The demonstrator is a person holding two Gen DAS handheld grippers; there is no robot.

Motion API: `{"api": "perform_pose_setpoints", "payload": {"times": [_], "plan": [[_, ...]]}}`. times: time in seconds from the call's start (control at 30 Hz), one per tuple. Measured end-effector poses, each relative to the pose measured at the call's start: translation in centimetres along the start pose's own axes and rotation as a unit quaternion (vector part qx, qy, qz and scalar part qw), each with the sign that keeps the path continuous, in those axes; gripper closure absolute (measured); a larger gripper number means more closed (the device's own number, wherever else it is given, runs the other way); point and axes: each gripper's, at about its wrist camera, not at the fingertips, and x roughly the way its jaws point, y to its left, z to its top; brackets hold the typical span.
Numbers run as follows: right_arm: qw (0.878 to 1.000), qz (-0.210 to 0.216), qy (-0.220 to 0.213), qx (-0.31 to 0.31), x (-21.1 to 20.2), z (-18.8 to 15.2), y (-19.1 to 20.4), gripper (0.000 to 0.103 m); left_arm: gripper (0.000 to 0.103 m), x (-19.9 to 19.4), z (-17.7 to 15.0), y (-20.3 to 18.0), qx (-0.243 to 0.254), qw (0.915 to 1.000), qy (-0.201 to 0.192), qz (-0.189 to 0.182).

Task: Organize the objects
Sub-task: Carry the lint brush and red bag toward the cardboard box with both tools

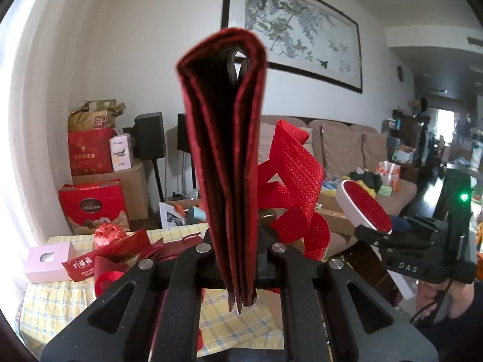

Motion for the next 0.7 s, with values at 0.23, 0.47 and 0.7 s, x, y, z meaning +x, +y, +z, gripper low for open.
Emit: {"api": "perform_pose_setpoints", "payload": {"times": [0.23,0.47,0.7], "plan": [[1.0,-0.013,0.009,0.025,0.1,0.1,-1.4,0.045,0.094,0.8,0.5,-1.7,0.002,0.9997,-0.005,-0.022],[0.998,-0.029,0.017,0.045,0.2,-0.2,-3.1,0.045,0.094,2.1,1.3,-4.3,0.008,0.9991,-0.006,-0.042],[0.998,-0.036,0.013,0.059,-0.6,-0.1,-4.7,0.045,0.094,4.3,0.7,-6.2,0.018,0.999,0.014,-0.039]]}}
